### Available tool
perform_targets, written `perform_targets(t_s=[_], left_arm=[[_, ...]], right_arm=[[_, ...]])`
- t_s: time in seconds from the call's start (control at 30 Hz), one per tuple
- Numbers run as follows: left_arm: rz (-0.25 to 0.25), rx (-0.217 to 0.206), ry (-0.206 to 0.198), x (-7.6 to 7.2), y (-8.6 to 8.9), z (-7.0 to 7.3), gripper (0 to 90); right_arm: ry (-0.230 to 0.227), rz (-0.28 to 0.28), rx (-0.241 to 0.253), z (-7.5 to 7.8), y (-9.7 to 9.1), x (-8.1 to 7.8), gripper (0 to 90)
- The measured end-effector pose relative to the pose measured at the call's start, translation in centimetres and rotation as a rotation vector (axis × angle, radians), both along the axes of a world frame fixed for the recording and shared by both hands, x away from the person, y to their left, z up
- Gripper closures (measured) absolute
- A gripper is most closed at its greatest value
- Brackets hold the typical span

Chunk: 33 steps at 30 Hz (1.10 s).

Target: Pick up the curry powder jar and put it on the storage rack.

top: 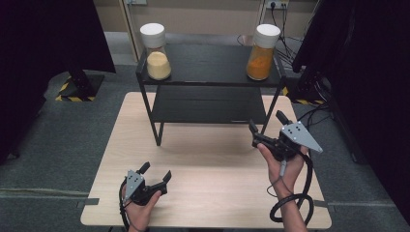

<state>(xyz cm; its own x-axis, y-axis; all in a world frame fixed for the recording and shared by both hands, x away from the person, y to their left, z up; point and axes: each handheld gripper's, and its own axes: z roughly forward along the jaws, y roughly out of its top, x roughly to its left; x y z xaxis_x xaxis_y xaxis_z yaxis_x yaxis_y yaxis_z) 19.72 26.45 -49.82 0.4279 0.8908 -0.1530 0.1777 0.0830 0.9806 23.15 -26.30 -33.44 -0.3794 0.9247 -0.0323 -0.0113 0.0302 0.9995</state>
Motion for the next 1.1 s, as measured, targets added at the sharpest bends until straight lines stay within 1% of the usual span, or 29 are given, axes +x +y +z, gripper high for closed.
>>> perform_targets(t_s=[0.47,0.7,0.93,1.1], left_arm=[[0.0,0.0,0.001,0.0,0.0,0.0,6.6],[0.0,0.002,0.0,0.0,0.0,0.0,6.6],[0.001,0.001,-0.002,0.0,0.0,0.0,6.6],[0.001,0.002,-0.003,0.0,0.0,0.0,6.6]], right_arm=[[0.008,0.008,-0.026,-1.3,0.3,-1.0,8.8],[0.004,0.001,-0.026,-2.0,0.3,-1.6,8.7],[0.023,0.0,-0.039,-3.1,0.1,-2.1,8.8],[0.043,-0.002,-0.033,-4.1,-0.2,-2.3,8.7]])
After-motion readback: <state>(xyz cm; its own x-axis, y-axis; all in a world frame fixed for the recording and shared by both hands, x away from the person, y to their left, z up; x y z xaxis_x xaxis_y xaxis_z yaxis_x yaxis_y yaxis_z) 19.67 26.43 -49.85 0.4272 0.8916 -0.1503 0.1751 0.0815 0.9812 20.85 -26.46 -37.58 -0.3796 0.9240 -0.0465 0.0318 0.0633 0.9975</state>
